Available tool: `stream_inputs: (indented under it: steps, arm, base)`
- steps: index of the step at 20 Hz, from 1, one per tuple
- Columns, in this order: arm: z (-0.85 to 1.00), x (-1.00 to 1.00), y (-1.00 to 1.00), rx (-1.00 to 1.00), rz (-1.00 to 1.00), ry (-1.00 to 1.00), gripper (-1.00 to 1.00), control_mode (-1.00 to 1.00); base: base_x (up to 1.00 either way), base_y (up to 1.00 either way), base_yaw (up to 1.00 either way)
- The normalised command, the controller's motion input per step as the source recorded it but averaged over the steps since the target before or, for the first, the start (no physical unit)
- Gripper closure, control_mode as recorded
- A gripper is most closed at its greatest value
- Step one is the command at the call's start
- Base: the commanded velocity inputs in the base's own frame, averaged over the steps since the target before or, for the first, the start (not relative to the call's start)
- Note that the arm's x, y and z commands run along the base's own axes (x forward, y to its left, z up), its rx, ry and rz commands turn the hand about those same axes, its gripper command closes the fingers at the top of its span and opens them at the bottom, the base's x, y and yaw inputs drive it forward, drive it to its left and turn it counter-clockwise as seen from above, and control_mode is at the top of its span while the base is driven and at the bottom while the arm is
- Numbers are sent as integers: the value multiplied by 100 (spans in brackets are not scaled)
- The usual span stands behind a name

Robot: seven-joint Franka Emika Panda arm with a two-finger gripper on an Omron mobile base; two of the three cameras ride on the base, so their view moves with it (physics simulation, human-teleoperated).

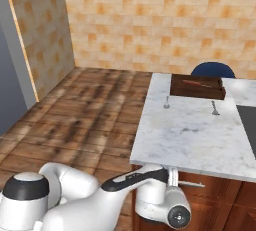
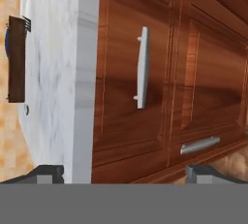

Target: Take the tongs from the drawer on the right and place them on the dining counter next to the tray containing the hot dog.

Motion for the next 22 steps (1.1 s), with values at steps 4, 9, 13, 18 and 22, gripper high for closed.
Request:
stream_inputs:
  steps: [4, 9, 13, 18, 22]
  arm:
    - [-25, 0, -20, 0, 0, -5, -100, -100]
    - [-18, 0, -13, 0, 0, -5, -100, -100]
    - [-13, 0, -13, 1, 0, -6, -100, -100]
    - [-10, 0, -8, 0, 0, -6, -100, -100]
    - [-10, 0, -7, 0, 0, -3, -100, -100]
  base:
    - [0, 0, 0]
    - [0, 0, 0]
    - [0, 0, 0]
    - [0, 0, 0]
    - [0, 0, 0]
